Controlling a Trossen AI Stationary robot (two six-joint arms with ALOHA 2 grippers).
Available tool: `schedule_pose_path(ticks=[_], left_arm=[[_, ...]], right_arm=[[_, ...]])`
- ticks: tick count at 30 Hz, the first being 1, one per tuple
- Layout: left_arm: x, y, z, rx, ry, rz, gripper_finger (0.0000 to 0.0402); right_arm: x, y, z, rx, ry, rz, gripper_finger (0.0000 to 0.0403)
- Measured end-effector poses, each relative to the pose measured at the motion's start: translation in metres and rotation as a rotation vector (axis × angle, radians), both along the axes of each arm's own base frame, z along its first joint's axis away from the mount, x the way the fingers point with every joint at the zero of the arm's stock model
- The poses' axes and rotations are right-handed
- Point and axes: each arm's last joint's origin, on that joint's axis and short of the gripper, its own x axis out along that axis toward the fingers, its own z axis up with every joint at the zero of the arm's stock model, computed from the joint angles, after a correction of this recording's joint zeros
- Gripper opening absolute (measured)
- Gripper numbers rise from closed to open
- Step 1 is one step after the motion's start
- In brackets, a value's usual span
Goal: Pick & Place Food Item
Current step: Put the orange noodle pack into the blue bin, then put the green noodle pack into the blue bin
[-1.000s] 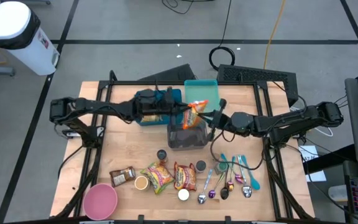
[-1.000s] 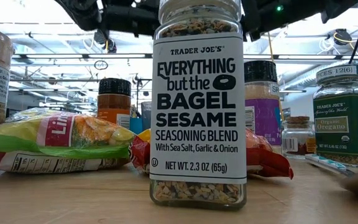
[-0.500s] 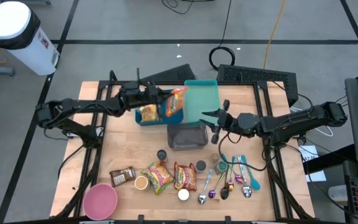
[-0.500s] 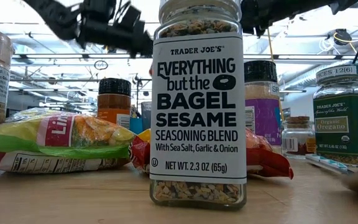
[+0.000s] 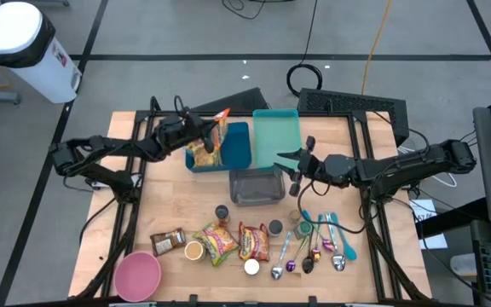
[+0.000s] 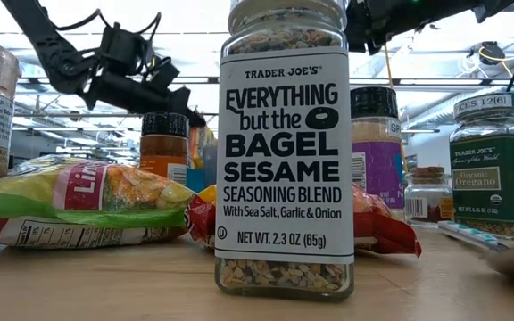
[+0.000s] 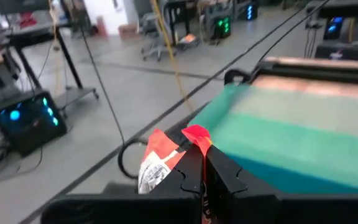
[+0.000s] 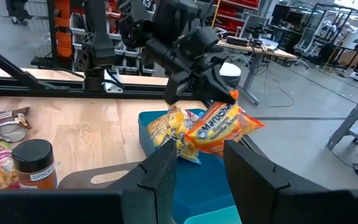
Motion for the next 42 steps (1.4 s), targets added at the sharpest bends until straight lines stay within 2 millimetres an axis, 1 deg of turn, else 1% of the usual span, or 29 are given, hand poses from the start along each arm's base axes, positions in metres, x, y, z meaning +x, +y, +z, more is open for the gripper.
schedule_pose_path(ticks=[4,12,14,18,21,24,28,30,32,39,42], left_arm=[[0.000,-0.004,-0.009,-0.025,0.082,0.034,0.0003],[-0.004,-0.008,-0.022,-0.027,0.254,0.249,0.0003],[-0.005,-0.009,-0.024,-0.044,0.274,0.288,0.0005],[-0.006,-0.011,-0.027,-0.056,0.306,0.332,0.0021],[-0.007,-0.012,-0.028,-0.055,0.320,0.347,0.0024],[-0.006,-0.013,-0.027,-0.079,0.283,0.395,0.0025],[-0.005,-0.016,-0.022,-0.090,0.244,0.380,0.0032],[-0.005,-0.018,-0.019,-0.089,0.230,0.373,0.0050],[-0.005,-0.020,-0.016,-0.085,0.216,0.367,0.0077],[-0.010,-0.026,-0.001,-0.066,0.154,0.410,0.0195],[-0.014,-0.030,0.009,-0.052,0.123,0.403,0.0239]], right_arm=[[0.000,0.000,0.000,0.000,0.000,0.000,0.0125],[0.000,0.000,-0.001,-0.001,0.011,0.000,0.0119],[0.000,0.000,-0.001,-0.001,0.012,0.000,0.0119],[0.000,0.000,-0.001,-0.001,0.012,-0.001,0.0121],[0.000,0.000,-0.001,-0.001,0.012,-0.001,0.0119],[0.000,0.000,-0.001,-0.001,0.012,-0.001,0.0117],[0.000,0.000,-0.001,-0.001,0.011,-0.001,0.0120],[0.000,0.000,-0.001,-0.001,0.010,-0.001,0.0122],[0.000,0.000,-0.001,-0.001,0.004,-0.001,0.0123],[0.000,0.000,0.001,0.001,-0.008,-0.001,0.0122],[0.000,0.000,0.001,0.001,-0.008,0.001,0.0125]])
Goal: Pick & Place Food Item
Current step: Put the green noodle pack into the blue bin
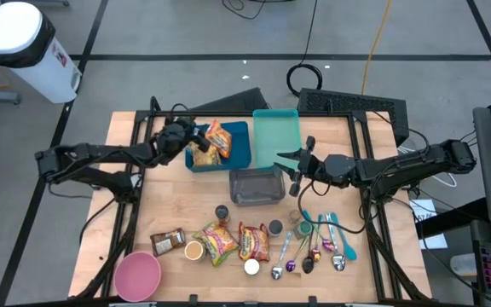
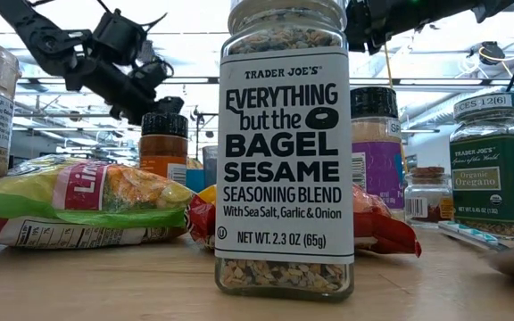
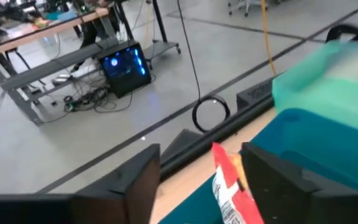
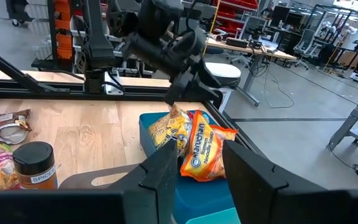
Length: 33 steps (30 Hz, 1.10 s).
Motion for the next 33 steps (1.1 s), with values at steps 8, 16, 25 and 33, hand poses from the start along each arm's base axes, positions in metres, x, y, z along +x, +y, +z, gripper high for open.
schedule_pose_path(ticks=[8,16,25,33], left_arm=[[-0.009,-0.022,0.029,0.024,-0.123,-0.131,0.0308],[-0.012,-0.053,0.050,-0.030,-0.281,-0.454,0.0322],[-0.009,-0.087,0.054,-0.153,-0.315,-0.878,0.0315],[-0.014,-0.128,0.036,-0.474,-0.005,-1.108,0.0309]], right_arm=[[0.000,0.000,0.000,0.000,0.000,0.001,0.0134],[0.000,0.001,0.000,0.033,-0.010,0.021,0.0136],[0.000,0.010,0.000,0.103,-0.027,0.098,0.0148],[-0.001,0.023,0.000,0.104,-0.025,0.154,0.0153]])
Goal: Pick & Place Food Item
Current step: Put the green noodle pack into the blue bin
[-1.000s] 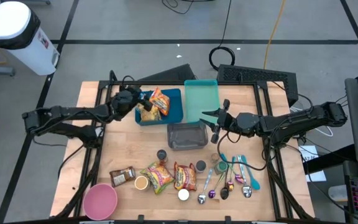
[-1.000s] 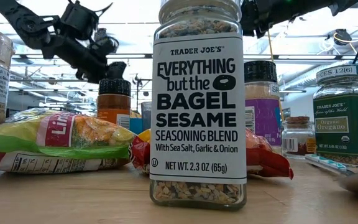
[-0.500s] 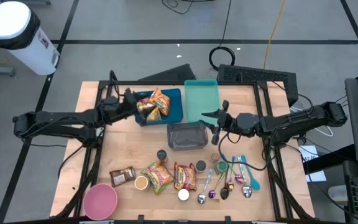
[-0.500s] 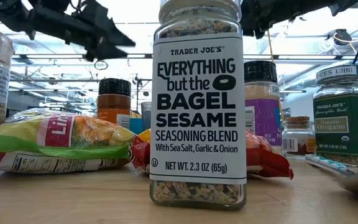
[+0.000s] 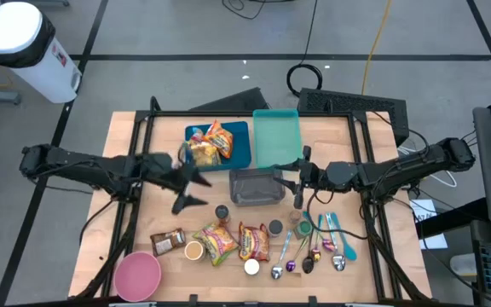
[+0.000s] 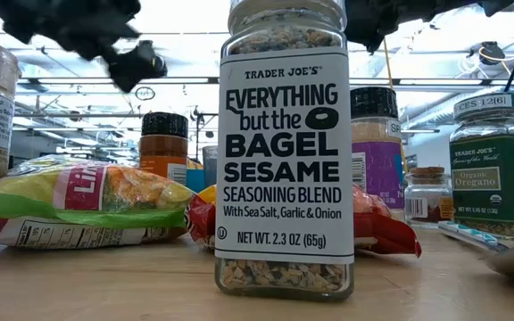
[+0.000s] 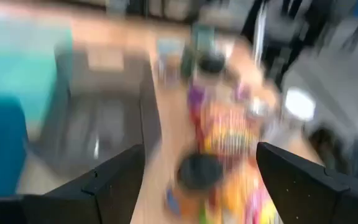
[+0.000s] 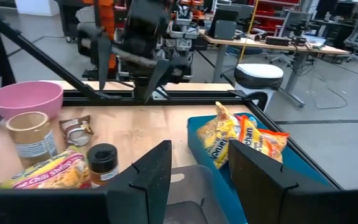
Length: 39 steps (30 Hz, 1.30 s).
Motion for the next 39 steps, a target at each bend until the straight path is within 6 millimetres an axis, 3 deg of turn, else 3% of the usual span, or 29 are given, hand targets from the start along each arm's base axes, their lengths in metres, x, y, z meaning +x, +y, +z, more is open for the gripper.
schedule_pose_path(ticks=[6,10,24,39], left_arm=[[-0.015,-0.022,-0.016,-0.026,0.269,0.060,0.0297],[-0.015,-0.031,-0.022,-0.096,0.342,0.129,0.0289],[0.027,-0.055,-0.065,-0.122,0.424,0.083,0.0283],[0.045,-0.063,-0.100,-0.202,0.533,0.055,0.0282]], right_arm=[[-0.001,0.006,0.000,0.000,0.000,0.024,0.0153],[-0.001,0.008,0.000,-0.011,0.004,0.033,0.0153],[-0.001,0.008,0.000,-0.030,0.008,0.034,0.0152],[-0.001,0.008,0.000,-0.027,0.007,0.034,0.0152]])
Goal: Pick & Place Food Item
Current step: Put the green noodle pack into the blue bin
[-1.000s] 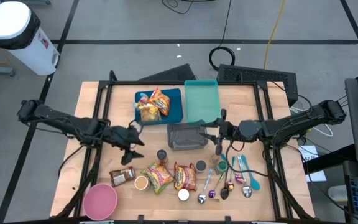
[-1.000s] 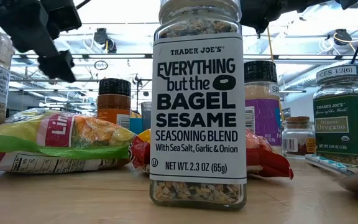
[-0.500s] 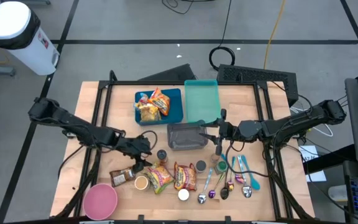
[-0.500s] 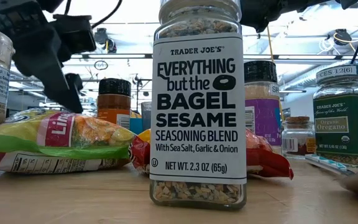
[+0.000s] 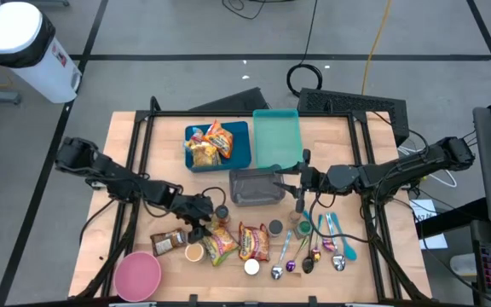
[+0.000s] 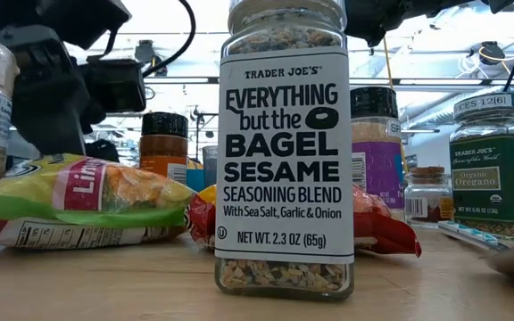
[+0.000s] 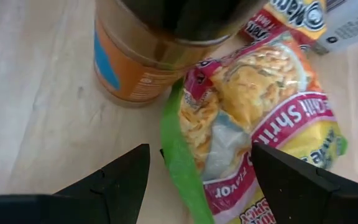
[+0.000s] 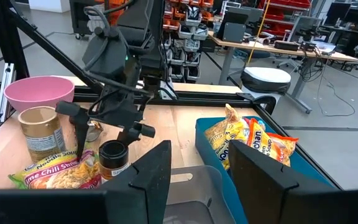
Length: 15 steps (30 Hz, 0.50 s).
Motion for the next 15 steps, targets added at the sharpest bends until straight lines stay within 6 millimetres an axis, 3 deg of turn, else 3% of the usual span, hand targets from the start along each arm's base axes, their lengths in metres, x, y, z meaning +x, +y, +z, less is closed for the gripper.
schedule_pose_path(ticks=[6,15], left_arm=[[-0.0001,0.0001,-0.0007,0.004,0.003,0.000,0.0248],[0.0015,0.0059,-0.0005,-0.005,0.002,-0.011,0.0096]], right_arm=[[0.0000,0.0000,0.0000,0.000,0.000,0.000,0.0150],[0.0000,0.0000,0.0000,0.000,0.000,0.000,0.0151]])
